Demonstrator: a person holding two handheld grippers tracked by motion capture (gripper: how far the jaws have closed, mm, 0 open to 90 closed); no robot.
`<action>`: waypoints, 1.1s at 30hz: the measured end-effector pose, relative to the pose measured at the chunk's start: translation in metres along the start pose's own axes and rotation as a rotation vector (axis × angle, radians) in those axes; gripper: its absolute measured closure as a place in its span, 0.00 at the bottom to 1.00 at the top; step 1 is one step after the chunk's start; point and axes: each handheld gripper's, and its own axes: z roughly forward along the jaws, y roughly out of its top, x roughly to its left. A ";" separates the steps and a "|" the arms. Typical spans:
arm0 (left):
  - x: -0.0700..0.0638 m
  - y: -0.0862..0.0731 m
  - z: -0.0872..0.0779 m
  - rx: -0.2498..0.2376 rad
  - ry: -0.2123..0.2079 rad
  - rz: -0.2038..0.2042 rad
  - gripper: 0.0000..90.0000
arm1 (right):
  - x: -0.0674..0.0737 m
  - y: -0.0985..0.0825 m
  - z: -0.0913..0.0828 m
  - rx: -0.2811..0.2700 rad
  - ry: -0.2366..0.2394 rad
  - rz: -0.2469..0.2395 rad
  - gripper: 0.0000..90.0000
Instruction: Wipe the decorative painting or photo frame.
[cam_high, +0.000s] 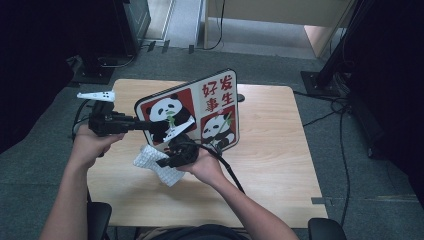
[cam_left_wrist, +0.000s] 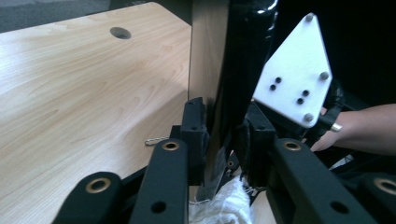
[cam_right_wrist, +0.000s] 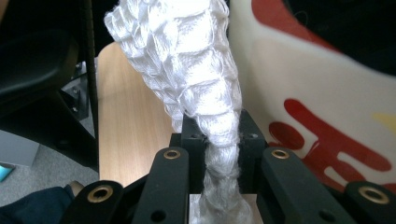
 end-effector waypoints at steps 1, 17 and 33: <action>0.000 0.000 0.000 0.000 0.001 0.001 0.84 | 0.000 -0.001 0.001 0.004 0.001 -0.002 0.87; 0.000 0.000 0.000 0.001 0.004 0.000 0.85 | -0.005 -0.021 0.012 0.045 -0.005 0.001 0.88; 0.000 -0.001 0.000 0.003 0.000 -0.002 0.85 | -0.013 -0.043 0.017 0.050 -0.021 0.029 0.88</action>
